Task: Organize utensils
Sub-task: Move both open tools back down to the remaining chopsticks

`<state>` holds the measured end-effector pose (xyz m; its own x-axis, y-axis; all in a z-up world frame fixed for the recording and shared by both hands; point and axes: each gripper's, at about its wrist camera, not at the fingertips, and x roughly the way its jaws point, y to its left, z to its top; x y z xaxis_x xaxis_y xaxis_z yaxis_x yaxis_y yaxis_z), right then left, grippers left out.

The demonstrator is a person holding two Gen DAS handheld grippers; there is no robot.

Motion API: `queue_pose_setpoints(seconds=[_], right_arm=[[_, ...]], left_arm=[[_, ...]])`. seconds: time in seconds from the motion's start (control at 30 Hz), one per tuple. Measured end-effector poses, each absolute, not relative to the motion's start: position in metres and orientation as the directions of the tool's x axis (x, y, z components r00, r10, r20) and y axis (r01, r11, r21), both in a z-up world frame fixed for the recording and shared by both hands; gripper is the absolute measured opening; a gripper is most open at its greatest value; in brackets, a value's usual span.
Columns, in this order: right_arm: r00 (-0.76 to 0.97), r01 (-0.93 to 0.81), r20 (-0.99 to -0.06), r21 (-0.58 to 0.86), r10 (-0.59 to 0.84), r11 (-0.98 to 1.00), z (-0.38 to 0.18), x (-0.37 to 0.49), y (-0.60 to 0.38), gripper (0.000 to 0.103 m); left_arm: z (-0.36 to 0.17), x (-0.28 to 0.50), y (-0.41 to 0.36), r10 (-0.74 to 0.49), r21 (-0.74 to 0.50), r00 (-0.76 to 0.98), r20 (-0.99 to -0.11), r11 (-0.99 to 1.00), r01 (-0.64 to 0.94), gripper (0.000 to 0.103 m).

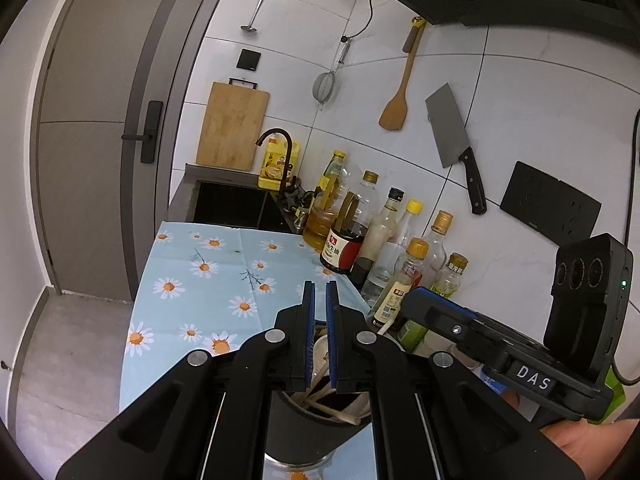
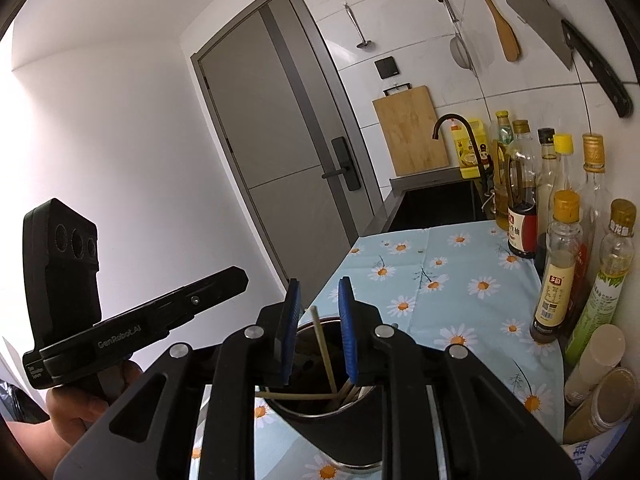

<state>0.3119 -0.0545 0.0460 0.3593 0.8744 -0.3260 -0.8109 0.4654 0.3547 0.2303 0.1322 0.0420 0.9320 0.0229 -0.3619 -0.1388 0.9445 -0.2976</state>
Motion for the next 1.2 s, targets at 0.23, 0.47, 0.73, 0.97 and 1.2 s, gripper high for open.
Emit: queue_pose_setpoints(seconds=[0.23, 0.47, 0.73, 0.97, 1.2], right_arm=[[0.359, -0.815, -0.335, 0.343, 0.871, 0.467, 0.055, 0.297, -0.067, 0.027], [0.347, -0.806, -0.372, 0.351, 0.861, 0.476, 0.054, 0.278, -0.087, 0.029], [0.304, -0.787, -0.468, 0.368, 0.830, 0.496, 0.033, 0.265, -0.103, 0.029], [0.245, -0.767, -0.571, 0.380, 0.784, 0.517, 0.008, 0.252, -0.105, 0.030], [0.226, -0.749, -0.632, 0.374, 0.741, 0.547, -0.015, 0.243, -0.105, 0.032]], left_arm=[[0.052, 0.209, 0.126, 0.024, -0.295, 0.930, -0.367, 0.945, -0.141, 0.011], [0.050, 0.187, 0.120, 0.007, -0.280, 0.907, -0.422, 0.950, -0.138, 0.013], [0.031, 0.163, 0.109, -0.042, -0.289, 0.865, -0.500, 0.949, -0.121, 0.018], [0.001, 0.153, 0.094, -0.097, -0.275, 0.791, -0.604, 0.957, -0.092, 0.018], [-0.037, 0.146, 0.096, -0.128, -0.288, 0.711, -0.691, 0.951, -0.108, 0.018]])
